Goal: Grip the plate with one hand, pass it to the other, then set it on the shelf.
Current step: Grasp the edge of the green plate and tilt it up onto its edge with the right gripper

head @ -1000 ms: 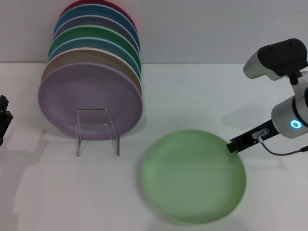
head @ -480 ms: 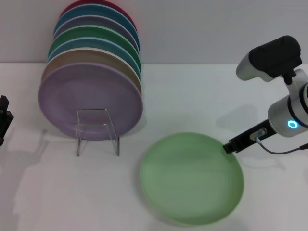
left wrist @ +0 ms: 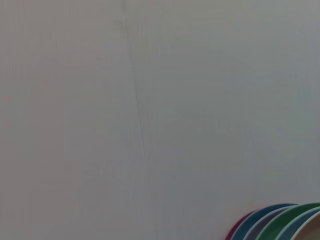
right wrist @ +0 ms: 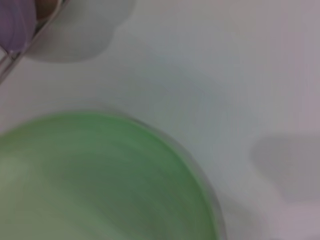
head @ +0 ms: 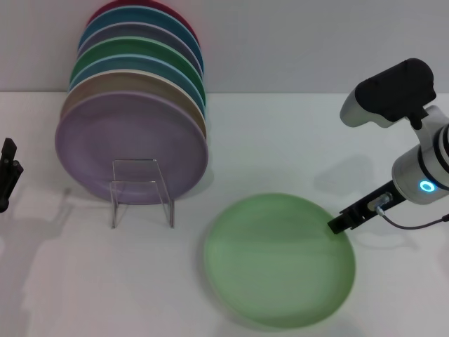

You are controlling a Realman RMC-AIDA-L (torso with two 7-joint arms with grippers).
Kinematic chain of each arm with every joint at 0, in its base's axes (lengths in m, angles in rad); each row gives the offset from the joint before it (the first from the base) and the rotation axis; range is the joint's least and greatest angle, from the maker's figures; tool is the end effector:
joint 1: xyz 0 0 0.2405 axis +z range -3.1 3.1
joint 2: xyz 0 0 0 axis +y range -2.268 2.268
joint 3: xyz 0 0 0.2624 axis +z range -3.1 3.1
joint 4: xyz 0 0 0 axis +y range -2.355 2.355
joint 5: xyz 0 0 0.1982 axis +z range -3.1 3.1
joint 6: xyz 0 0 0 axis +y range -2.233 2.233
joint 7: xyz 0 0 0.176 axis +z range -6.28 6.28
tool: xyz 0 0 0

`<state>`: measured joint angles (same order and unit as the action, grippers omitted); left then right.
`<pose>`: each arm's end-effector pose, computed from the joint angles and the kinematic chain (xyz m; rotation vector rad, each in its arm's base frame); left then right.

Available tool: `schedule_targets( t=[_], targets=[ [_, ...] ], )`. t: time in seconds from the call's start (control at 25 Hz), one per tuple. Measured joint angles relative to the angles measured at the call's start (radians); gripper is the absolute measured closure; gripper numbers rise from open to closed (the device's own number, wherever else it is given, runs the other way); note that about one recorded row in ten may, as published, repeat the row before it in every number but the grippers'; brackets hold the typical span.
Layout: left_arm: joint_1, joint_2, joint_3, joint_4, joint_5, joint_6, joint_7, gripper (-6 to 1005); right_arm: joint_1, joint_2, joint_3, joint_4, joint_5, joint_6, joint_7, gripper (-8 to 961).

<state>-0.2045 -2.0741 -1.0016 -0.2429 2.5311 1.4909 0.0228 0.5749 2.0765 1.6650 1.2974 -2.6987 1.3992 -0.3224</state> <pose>-0.3200 0.2857 0.0155 -1.4978 -0.2456 -0.7277 0.2255 0.3650 -0.0397 -2.3397 1.1111 -0.4813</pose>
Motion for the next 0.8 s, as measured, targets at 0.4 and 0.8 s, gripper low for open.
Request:
schedule_targets(
  t=[0.4, 0.8],
  targets=[
    [-0.005, -0.001, 0.0, -0.001, 0.002, -0.002, 0.001, 166, 0.013, 0.001, -0.008, -0.027, 0.037, -0.036, -0.005, 418],
    [-0.009, 0.0, -0.001, 0.0, 0.002, -0.002, 0.002, 166, 0.019, 0.0, -0.012, -0.067, 0.046, -0.053, -0.006, 419]
  ],
)
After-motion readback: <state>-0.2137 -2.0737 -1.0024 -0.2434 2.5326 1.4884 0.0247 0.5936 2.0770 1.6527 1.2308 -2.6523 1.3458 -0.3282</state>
